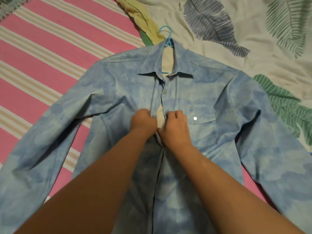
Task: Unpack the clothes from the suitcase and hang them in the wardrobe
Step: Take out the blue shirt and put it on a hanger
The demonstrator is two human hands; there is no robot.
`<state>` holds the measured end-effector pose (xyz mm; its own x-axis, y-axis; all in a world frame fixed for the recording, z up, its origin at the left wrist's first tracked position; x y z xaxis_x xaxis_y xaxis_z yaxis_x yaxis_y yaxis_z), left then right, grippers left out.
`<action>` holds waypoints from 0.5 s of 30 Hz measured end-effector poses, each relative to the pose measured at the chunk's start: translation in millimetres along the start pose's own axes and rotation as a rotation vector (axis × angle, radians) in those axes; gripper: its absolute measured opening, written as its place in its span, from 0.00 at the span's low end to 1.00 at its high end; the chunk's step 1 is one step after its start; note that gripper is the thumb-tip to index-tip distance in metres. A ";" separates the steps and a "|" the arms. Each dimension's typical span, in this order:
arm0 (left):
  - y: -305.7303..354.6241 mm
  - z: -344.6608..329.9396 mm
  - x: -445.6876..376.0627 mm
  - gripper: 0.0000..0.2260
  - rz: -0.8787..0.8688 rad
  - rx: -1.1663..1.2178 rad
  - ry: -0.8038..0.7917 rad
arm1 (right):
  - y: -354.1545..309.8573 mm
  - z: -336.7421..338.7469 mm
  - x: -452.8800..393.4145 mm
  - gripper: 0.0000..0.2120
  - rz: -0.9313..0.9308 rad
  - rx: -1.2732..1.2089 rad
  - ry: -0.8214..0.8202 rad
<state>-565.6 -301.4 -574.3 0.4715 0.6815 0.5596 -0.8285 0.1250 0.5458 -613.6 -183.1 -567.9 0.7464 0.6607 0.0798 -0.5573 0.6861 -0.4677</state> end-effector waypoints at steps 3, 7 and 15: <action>-23.0 6.5 3.1 0.10 0.054 0.370 -0.156 | -0.7 2.8 3.1 0.15 -0.022 -0.012 0.104; -39.6 2.6 5.3 0.06 0.207 0.714 -0.320 | -0.3 6.6 11.1 0.12 -0.063 -0.027 0.211; -34.0 -2.0 1.8 0.05 0.273 0.782 -0.414 | 11.1 28.2 9.8 0.06 -0.504 -0.792 0.368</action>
<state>-537.2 -302.9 -593.1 0.4853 0.2850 0.8266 -0.5579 -0.6270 0.5437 -622.7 -160.4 -547.5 0.9687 0.1226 0.2157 0.1568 0.3709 -0.9153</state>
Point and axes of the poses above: each hand's wrist, its own x-axis away from the middle knuckle, its own z-axis out of the back of the hand, y = z × x, the point moved 4 cm from there along -x, towards the middle knuckle, and after that the axes turned 10 degrees about z, right-handed, at the moved point
